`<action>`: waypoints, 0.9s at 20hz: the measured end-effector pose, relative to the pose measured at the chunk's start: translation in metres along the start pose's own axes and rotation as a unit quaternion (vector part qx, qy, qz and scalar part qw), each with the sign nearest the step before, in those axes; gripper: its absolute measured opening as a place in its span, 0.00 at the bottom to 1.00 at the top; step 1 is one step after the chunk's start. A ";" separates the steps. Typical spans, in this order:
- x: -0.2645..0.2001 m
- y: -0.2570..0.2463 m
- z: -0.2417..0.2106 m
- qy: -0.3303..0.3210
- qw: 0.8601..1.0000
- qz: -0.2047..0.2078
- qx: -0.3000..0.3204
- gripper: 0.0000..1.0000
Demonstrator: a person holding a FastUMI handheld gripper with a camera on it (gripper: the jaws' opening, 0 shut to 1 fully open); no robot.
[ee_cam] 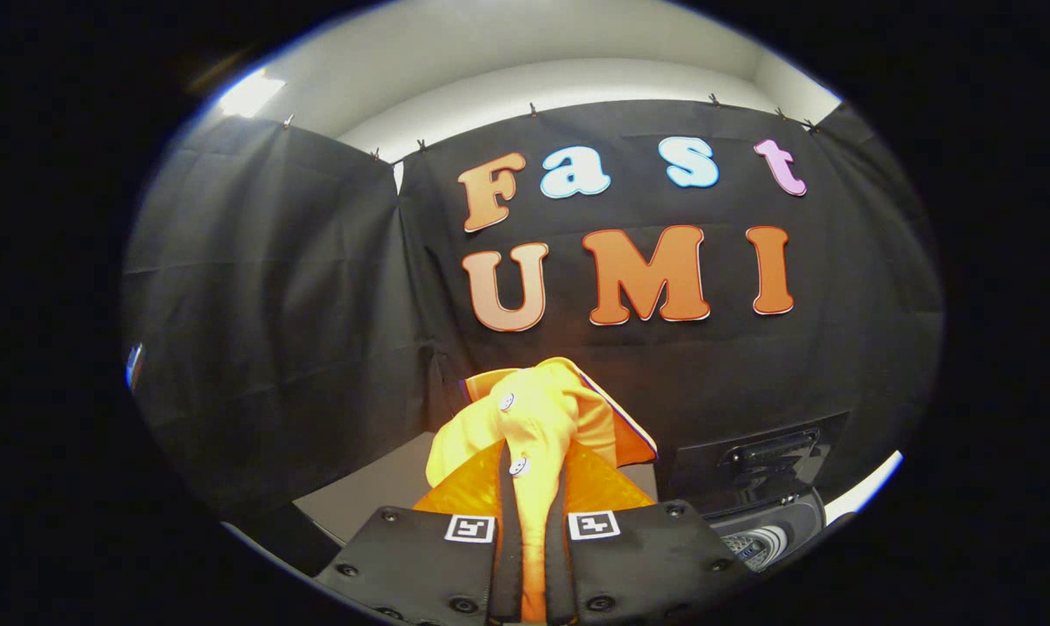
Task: Put the clothes into the washing machine and then close the washing machine lid.
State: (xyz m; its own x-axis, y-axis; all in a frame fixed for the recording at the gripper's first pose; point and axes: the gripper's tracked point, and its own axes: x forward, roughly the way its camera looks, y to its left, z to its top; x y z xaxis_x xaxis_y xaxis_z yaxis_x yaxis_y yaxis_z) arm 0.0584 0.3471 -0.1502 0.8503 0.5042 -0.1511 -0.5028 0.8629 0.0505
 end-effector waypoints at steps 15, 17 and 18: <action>-0.042 -0.262 -0.018 0.015 0.997 -0.076 -0.003 0.17; -0.046 -0.288 -0.032 0.028 0.996 -0.081 -0.004 0.17; -0.048 -0.298 -0.040 0.035 0.996 -0.081 -0.003 0.17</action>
State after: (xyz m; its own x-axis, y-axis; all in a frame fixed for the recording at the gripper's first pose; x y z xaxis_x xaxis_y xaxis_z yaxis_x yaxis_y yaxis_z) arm 0.1611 0.0640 -0.1975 0.9072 0.3555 -0.2251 -0.3618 0.9322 0.0142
